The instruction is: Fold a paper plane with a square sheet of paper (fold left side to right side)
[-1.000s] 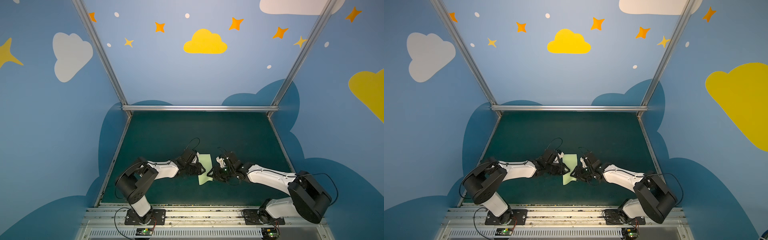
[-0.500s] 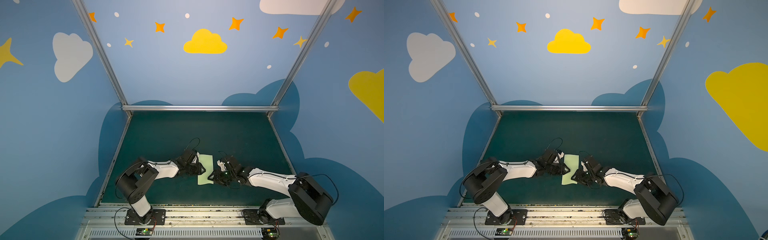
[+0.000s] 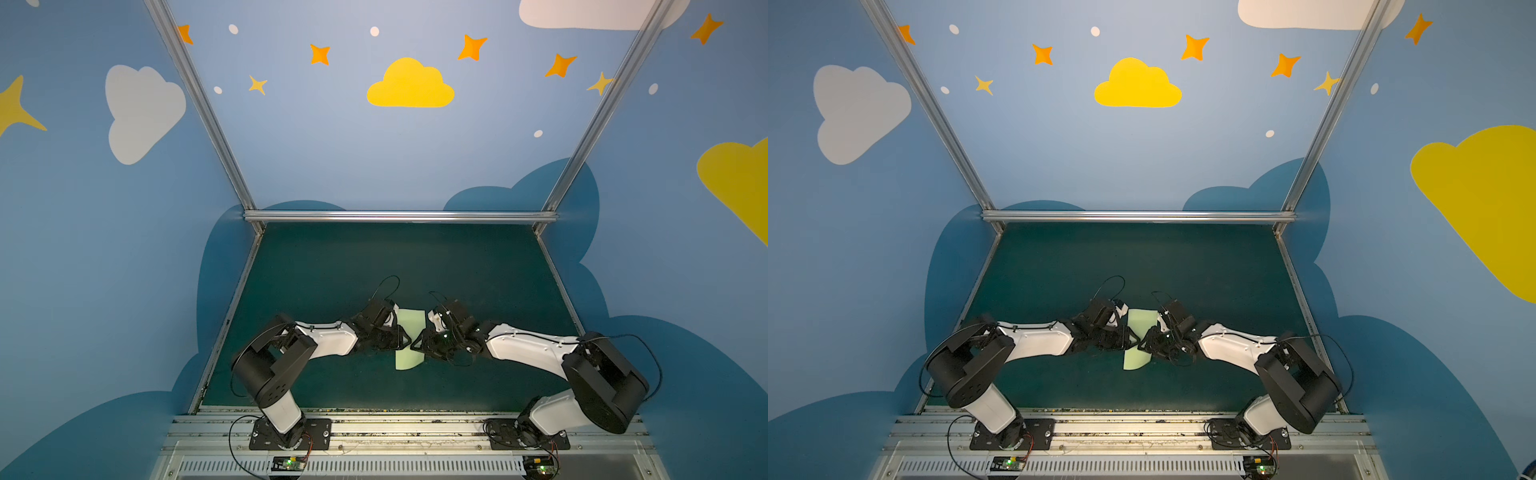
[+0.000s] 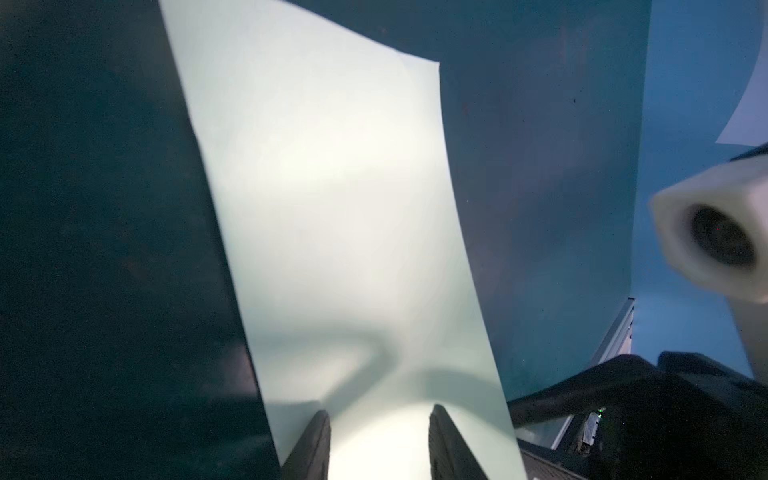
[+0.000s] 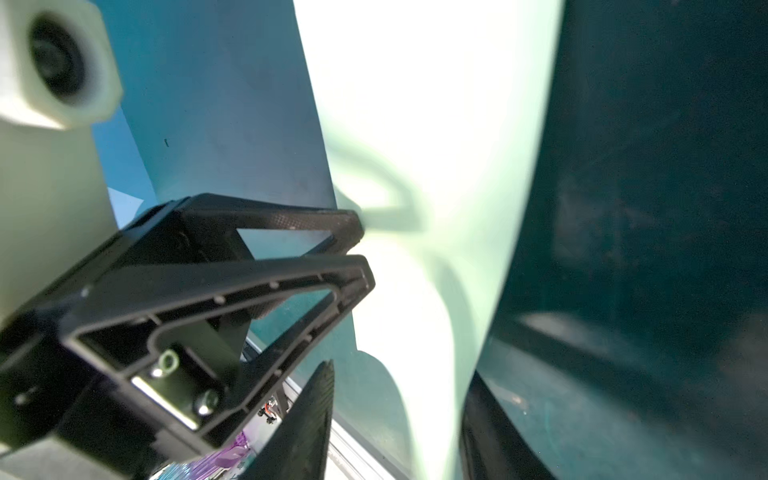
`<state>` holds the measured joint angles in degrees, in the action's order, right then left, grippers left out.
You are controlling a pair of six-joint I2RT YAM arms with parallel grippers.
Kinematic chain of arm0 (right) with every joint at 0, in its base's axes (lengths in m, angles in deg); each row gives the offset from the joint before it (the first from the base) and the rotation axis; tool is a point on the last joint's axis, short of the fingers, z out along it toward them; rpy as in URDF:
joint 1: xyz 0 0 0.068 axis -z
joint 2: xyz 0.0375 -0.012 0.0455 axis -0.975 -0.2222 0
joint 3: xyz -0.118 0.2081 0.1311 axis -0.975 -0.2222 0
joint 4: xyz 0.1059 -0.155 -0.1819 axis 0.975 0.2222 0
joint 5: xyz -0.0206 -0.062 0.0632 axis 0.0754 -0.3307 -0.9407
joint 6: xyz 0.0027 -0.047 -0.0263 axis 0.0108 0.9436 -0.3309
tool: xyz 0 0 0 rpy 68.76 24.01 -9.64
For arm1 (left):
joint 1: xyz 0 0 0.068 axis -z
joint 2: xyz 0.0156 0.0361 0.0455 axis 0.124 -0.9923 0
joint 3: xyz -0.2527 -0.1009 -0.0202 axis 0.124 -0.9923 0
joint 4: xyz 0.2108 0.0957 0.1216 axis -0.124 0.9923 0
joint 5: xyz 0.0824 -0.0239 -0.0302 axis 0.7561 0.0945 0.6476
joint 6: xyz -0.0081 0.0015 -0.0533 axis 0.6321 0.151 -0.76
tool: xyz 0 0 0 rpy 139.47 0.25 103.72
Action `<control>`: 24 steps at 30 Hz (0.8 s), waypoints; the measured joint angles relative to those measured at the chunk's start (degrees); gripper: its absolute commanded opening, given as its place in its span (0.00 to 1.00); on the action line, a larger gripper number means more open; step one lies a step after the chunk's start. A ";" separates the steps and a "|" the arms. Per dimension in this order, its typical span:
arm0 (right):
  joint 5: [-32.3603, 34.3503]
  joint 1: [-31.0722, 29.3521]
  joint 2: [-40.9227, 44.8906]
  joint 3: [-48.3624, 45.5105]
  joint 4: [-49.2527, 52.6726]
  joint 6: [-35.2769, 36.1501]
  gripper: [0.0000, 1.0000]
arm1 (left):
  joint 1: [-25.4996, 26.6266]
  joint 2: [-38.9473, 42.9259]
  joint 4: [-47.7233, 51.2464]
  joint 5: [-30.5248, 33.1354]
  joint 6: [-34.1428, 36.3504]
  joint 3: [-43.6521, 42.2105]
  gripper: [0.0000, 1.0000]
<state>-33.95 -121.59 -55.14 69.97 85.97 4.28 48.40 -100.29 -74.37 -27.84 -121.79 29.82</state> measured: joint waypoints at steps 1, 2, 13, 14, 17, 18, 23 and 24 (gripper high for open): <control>0.52 0.09 -0.02 0.57 1.05 0.52 0.46 | 0.00 0.00 0.00 0.02 0.00 0.00 0.40; 0.92 0.11 -0.02 1.07 1.95 0.98 0.46 | 0.00 0.00 0.00 0.04 -0.07 0.00 0.40; 2.29 -0.90 0.20 0.92 5.68 2.51 0.47 | 0.42 0.63 -1.25 0.98 -0.87 -1.14 0.40; 2.32 -1.29 0.33 0.55 5.66 2.51 0.47 | 0.46 0.66 -1.42 1.07 -1.01 -1.25 0.40; 2.38 -2.60 0.94 -1.09 5.60 2.01 0.47 | 0.52 0.76 -2.01 1.16 -1.18 -1.64 0.40; 2.38 -2.99 1.22 -1.81 5.62 1.79 0.47 | 0.52 0.81 -2.19 1.18 -1.22 -1.73 0.40; 3.02 -4.46 2.14 -3.52 5.81 0.98 0.48 | 0.52 0.83 -2.40 1.16 -1.27 -1.84 0.40; 3.23 -4.70 2.27 -3.52 5.90 0.79 0.48 | 0.52 0.83 -2.40 1.16 -1.27 -1.84 0.40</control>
<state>-30.72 -126.29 -52.87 66.45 91.87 5.06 48.92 -99.46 -76.78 -26.68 -123.06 27.98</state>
